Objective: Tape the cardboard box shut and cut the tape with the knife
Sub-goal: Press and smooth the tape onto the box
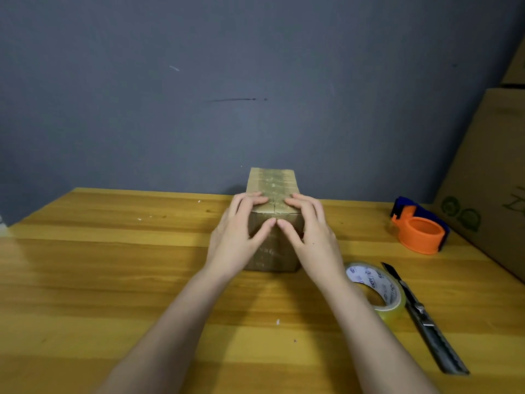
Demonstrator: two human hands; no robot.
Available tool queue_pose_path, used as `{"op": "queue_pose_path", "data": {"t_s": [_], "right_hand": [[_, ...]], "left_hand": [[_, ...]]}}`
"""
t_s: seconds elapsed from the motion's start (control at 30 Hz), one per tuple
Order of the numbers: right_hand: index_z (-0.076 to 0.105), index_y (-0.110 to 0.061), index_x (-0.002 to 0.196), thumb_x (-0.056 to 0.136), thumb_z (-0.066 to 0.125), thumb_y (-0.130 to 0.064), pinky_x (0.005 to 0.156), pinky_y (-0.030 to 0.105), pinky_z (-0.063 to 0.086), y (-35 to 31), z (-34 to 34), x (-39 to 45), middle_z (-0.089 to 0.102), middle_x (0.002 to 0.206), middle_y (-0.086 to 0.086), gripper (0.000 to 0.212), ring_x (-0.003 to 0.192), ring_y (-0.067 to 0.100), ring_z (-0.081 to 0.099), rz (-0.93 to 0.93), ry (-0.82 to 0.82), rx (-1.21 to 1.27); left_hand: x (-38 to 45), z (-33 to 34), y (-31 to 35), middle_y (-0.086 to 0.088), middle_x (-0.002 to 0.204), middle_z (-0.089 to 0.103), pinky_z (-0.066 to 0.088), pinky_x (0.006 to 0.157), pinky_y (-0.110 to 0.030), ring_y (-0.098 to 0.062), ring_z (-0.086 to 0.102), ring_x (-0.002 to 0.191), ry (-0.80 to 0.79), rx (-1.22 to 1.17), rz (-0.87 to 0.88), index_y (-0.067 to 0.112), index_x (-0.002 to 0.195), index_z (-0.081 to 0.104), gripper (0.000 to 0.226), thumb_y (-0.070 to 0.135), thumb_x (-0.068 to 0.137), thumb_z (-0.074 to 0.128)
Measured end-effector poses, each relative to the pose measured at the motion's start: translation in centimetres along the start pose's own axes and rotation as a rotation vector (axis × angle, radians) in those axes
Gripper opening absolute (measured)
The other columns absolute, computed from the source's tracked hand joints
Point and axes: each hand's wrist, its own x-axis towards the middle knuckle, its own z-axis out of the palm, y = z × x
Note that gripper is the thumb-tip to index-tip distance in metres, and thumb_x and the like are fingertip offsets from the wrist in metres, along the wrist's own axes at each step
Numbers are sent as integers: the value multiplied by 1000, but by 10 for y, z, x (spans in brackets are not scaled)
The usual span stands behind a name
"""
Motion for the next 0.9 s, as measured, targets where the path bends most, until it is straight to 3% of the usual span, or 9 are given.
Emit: {"op": "queue_pose_path", "data": {"t_s": [0.2, 0.37, 0.47, 0.6, 0.73, 0.9], "right_hand": [[35, -35, 135, 83, 65, -39, 89, 40, 52, 8, -9, -1, 28, 144, -19, 60, 123, 11, 47, -39, -134, -62], [29, -39, 137, 76, 73, -31, 95, 36, 47, 9, -15, -1, 21, 147, -24, 76, 128, 7, 41, -46, -203, -88], [35, -40, 135, 80, 66, -34, 95, 34, 46, 8, -15, -1, 25, 145, -25, 63, 126, 1, 40, -19, -187, 10], [51, -32, 123, 93, 49, -37, 98, 35, 43, 0, -4, -1, 42, 136, -19, 30, 122, 1, 45, 47, -7, 127], [54, -29, 119, 94, 46, -38, 93, 32, 44, -3, 5, -1, 47, 133, -14, 28, 119, 9, 50, 44, 73, 74], [53, -30, 121, 93, 47, -40, 94, 32, 44, 2, 3, 1, 45, 134, -15, 30, 120, 9, 49, 30, 41, 72]], "left_hand": [[-1, -3, -7, 19, 137, 39, 42, 96, -24, -3, 43, 127, -65, 59, 75, 32, 130, 43, 56, 44, 79, 64], [-3, -5, -9, 17, 142, 33, 42, 98, -26, -7, 38, 131, -132, 134, 111, 32, 134, 36, 76, 45, 70, 73], [-5, -3, -2, 19, 140, 35, 43, 95, -26, -5, 41, 128, -87, 74, 59, 33, 130, 38, 67, 51, 71, 63], [-4, 6, 12, 20, 132, 41, 48, 85, -32, -5, 48, 120, 25, 16, -60, 33, 120, 43, 49, 60, 79, 40], [-3, 12, 14, 16, 129, 43, 47, 78, -30, -9, 53, 117, 82, 68, -81, 29, 118, 45, 44, 56, 84, 40], [-3, 13, 11, 14, 129, 45, 50, 73, -32, -12, 55, 113, 96, 125, -54, 27, 117, 46, 43, 55, 84, 43]]}}
